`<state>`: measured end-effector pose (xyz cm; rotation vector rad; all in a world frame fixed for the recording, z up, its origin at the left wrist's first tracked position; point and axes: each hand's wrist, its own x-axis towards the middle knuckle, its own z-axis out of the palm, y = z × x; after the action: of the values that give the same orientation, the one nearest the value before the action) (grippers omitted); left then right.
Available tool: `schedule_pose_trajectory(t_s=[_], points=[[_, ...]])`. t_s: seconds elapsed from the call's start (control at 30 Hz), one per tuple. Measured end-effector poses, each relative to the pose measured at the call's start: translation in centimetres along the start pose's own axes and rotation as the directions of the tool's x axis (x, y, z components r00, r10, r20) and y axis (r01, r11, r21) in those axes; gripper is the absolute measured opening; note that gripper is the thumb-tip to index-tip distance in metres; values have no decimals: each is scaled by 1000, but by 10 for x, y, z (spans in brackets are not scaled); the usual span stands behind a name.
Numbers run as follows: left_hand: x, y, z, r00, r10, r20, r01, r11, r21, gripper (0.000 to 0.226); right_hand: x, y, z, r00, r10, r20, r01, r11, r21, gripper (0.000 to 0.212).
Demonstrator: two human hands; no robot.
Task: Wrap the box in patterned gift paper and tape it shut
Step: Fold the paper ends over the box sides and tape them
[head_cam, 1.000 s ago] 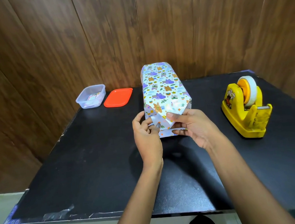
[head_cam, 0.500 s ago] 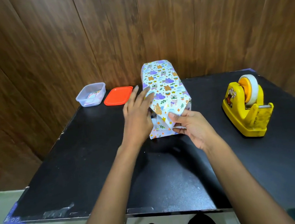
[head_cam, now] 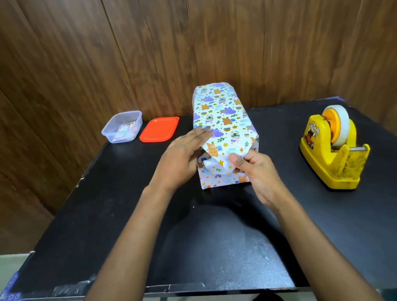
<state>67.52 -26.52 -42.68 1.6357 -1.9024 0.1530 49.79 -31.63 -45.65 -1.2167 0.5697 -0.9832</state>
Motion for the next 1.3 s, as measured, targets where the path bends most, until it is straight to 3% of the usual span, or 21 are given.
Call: schedule_pose_trajectory(t_s=[0.17, 0.33, 0.43, 0.5, 0.53, 0.6, 0.63, 0.7, 0.77, 0.9, 1.03, 1.17, 1.3], points=[[-3, -2, 4, 999, 46, -29, -41, 988, 148, 56, -4, 3, 1, 999, 10, 31, -11, 999, 41, 15], [-5, 8, 1, 1000, 24, -4, -23, 985, 168, 68, -7, 6, 8, 999, 2, -33, -1, 999, 36, 19], [-3, 8, -3, 999, -20, 45, 19, 999, 34, 62, -10, 6, 11, 997, -6, -72, 8, 1000, 29, 16], [-8, 19, 0, 986, -146, -77, 131, 976, -176, 62, -12, 5, 12, 996, 6, -94, -1, 998, 56, 10], [-12, 28, 3, 945, -262, -197, 199, 936, -291, 57, -13, 4, 12, 995, 13, -101, -5, 997, 74, 9], [-23, 50, 15, 748, -538, -388, 331, 810, -485, 40, -13, 2, 13, 993, 27, -116, -15, 994, 104, 9], [-28, 59, 21, 641, -668, -377, 385, 705, -596, 31, -13, 0, 13, 992, 33, -125, -18, 993, 119, 9], [-34, 69, 32, 509, -849, -145, 435, 398, -807, 16, -13, -2, 14, 989, 46, -140, -27, 990, 138, 11], [-34, 73, 39, 512, -855, 85, 420, 163, -893, 13, -13, -5, 14, 986, 58, -154, -39, 991, 126, 12], [-25, 82, 36, 550, -815, 184, 289, -21, -957, 20, -15, -8, 13, 986, 79, -147, -66, 994, 91, 12], [-20, 96, 31, 445, -831, 335, 268, -233, -935, 13, -16, -11, 14, 985, 84, -151, -72, 994, 86, 11], [-16, 95, 28, 427, -809, 404, 273, -311, -910, 9, -15, -15, 15, 978, 99, -185, -86, 993, 77, 8], [-14, 99, 29, 443, -816, 371, 227, -298, -927, 15, -12, -26, 14, 967, 165, -194, -153, 985, 75, 16]])
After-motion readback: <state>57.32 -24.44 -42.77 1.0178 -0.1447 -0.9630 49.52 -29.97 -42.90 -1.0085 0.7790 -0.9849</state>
